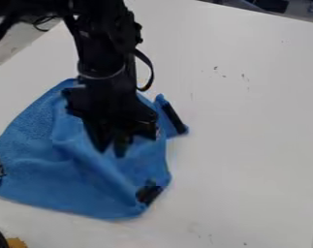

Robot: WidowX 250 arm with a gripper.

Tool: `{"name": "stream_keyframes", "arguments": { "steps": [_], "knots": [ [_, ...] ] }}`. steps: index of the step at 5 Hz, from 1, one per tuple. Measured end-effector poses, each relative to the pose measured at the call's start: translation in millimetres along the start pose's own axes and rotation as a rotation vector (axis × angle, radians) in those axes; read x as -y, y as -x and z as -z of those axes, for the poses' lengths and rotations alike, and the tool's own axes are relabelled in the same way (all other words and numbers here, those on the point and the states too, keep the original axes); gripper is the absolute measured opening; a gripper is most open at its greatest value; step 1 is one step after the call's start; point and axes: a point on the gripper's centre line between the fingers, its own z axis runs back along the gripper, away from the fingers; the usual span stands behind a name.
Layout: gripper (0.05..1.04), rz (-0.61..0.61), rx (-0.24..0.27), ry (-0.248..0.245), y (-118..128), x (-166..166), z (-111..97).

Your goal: Unfold cloth from the top left the bottom right

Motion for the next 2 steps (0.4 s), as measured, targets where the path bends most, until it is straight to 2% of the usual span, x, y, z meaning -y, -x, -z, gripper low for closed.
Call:
{"name": "stream_keyframes", "arguments": {
  "steps": [1,2],
  "knots": [
    [0.793,-0.013,-0.064,0.013,6.5,2.3,-7.9],
    [1.001,-0.031,-0.081,0.004,9.6,1.3,-10.1]
  ]
}}
